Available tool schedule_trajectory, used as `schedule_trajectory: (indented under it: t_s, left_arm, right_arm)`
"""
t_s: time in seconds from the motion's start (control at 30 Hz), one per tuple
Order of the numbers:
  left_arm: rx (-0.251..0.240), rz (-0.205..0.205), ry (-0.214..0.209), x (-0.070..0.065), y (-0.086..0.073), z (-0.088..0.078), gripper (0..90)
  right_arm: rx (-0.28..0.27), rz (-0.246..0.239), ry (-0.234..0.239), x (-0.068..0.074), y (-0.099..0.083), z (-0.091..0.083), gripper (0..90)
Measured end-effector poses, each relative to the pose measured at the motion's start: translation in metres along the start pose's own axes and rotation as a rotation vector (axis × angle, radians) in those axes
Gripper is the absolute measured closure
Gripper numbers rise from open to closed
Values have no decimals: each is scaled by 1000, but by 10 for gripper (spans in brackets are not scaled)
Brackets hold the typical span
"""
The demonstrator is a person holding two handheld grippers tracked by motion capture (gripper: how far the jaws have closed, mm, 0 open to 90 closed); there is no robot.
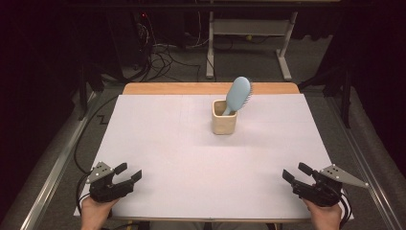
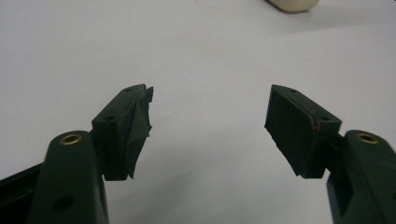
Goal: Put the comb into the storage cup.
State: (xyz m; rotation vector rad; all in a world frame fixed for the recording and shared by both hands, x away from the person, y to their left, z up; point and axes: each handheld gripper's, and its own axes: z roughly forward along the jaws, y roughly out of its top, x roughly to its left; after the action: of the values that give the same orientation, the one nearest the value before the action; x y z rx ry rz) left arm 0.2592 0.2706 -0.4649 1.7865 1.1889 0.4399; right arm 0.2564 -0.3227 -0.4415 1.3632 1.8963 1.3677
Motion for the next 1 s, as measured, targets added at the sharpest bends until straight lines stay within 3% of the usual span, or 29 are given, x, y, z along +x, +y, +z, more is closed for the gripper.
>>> schedule_trajectory:
  t_s: [0.6, 1.0]
  left_arm:
    - [3, 1, -2, 0, 0, 0, 314]
    - [11, -5, 4, 1, 0, 2, 315]
  right_arm:
    - [15, -8, -22, -5, -13, 6, 278]
    - [12, 2, -35, -9, -23, 0, 279]
